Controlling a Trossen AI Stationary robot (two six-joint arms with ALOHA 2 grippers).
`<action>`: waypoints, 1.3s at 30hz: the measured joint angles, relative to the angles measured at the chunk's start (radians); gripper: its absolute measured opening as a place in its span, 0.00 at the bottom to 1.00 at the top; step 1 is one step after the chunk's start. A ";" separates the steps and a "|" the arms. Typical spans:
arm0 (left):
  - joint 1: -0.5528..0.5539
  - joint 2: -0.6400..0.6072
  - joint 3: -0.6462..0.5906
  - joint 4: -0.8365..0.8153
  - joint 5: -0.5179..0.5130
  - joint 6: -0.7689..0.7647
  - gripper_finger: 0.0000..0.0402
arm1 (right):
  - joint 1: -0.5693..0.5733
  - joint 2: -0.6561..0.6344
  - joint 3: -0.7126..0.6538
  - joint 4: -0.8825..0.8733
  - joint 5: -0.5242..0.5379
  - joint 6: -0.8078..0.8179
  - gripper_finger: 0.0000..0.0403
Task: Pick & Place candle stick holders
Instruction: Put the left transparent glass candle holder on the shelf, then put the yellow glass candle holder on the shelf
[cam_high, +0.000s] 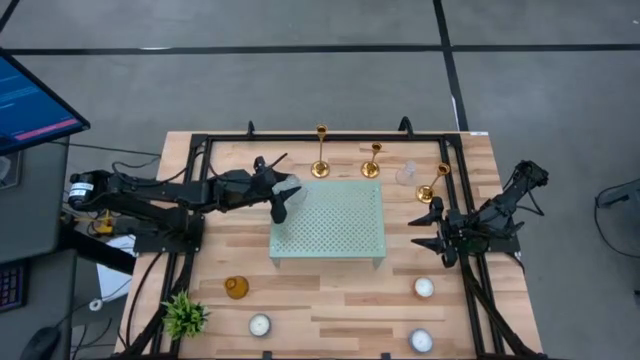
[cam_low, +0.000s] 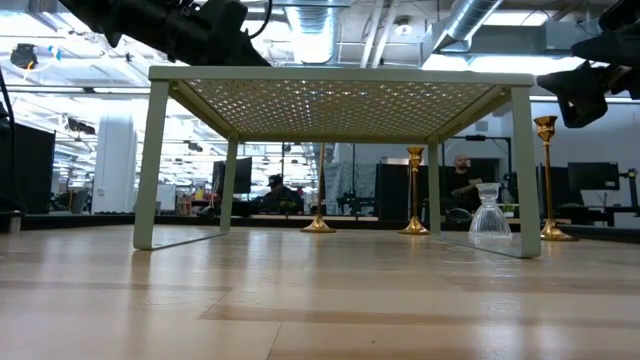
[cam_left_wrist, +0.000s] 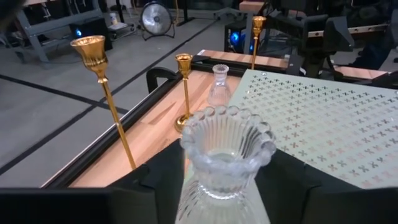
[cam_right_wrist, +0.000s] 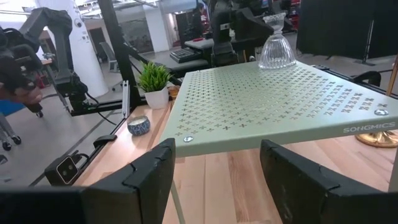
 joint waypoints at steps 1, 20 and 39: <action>0.000 0.000 0.000 -0.001 0.000 0.000 0.41 | 0.000 0.000 0.000 0.000 0.000 0.000 0.56; 0.000 -0.034 -0.001 -0.032 0.000 -0.028 0.43 | 0.000 0.000 0.000 0.000 0.000 -0.002 0.56; 0.000 -0.116 0.000 -0.142 -0.008 -0.063 0.71 | 0.000 0.000 0.000 0.000 0.000 0.000 0.56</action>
